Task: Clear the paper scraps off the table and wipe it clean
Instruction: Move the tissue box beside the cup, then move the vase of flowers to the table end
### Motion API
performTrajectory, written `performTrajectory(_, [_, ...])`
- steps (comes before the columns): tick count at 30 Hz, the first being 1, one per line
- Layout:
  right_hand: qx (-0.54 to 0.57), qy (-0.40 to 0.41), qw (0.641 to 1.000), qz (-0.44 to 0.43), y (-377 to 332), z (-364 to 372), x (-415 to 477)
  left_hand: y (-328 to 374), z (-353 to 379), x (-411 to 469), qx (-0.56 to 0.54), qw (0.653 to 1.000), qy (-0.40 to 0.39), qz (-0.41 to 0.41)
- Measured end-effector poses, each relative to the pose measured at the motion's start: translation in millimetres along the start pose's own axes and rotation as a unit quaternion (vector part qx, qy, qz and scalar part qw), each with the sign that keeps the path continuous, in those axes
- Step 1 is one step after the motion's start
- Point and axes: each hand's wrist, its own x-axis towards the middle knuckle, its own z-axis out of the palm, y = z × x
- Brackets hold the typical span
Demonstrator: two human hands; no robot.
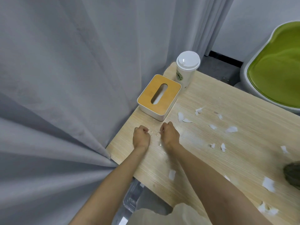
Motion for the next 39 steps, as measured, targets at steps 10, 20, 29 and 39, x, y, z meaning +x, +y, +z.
performTrajectory(10, [0.036, 0.105, 0.983, 0.146, 59, -47, -15, 33, 30, -23, 0.072, 0.988, -0.082, 0.113])
performTrajectory(20, [0.096, 0.221, 0.952, 0.187, 120, -102, -82, 93, 87, -88, 0.054, 0.962, -0.158, 0.216])
performTrajectory(29, [0.15, 0.28, 0.936, 0.152, 205, -116, -185, 88, 148, -194, 0.01, 0.928, -0.207, 0.31])
performTrajectory(39, [0.125, 0.26, 0.943, 0.166, 317, -133, -285, 61, 220, -310, 0.013, 0.892, -0.238, 0.384])
